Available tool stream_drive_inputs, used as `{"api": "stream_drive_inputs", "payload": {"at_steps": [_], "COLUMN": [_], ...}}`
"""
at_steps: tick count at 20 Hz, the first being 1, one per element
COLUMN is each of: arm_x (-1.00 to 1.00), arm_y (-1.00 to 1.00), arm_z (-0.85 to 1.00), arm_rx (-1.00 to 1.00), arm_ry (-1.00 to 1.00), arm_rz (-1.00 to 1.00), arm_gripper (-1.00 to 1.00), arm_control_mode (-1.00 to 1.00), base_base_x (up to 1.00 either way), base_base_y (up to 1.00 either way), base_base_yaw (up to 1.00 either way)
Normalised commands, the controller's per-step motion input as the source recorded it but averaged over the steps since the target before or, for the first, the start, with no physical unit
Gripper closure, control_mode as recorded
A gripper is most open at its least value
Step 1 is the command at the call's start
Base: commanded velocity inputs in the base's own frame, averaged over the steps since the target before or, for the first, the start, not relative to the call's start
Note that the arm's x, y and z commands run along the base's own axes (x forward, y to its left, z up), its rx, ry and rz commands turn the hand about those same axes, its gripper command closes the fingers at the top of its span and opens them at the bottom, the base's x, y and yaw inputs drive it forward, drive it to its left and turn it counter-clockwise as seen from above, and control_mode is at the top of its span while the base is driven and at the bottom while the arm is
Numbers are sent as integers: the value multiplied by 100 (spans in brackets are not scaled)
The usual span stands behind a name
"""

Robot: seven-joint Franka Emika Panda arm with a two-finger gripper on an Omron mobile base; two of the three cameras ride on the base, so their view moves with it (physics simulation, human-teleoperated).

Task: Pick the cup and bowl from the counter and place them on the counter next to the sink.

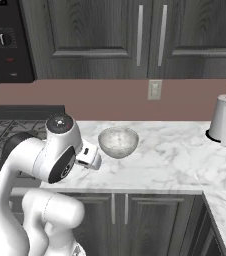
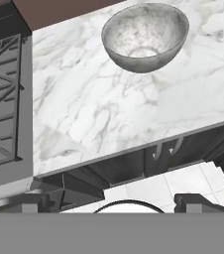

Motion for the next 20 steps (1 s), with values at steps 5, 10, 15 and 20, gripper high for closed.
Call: {"api": "stream_drive_inputs", "payload": {"at_steps": [5,10,15,20], "arm_x": [0,0,29,94], "arm_y": [0,0,0,-7], "arm_z": [0,0,-2,-9], "arm_rx": [0,0,0,0], "arm_ry": [0,0,0,0], "arm_rz": [0,0,0,0], "arm_gripper": [-100,-100,-100,-100], "arm_control_mode": [100,-100,-100,-100], "base_base_x": [0,0,0,0], "base_base_y": [0,0,0,0], "base_base_yaw": [0,0,0,0]}}
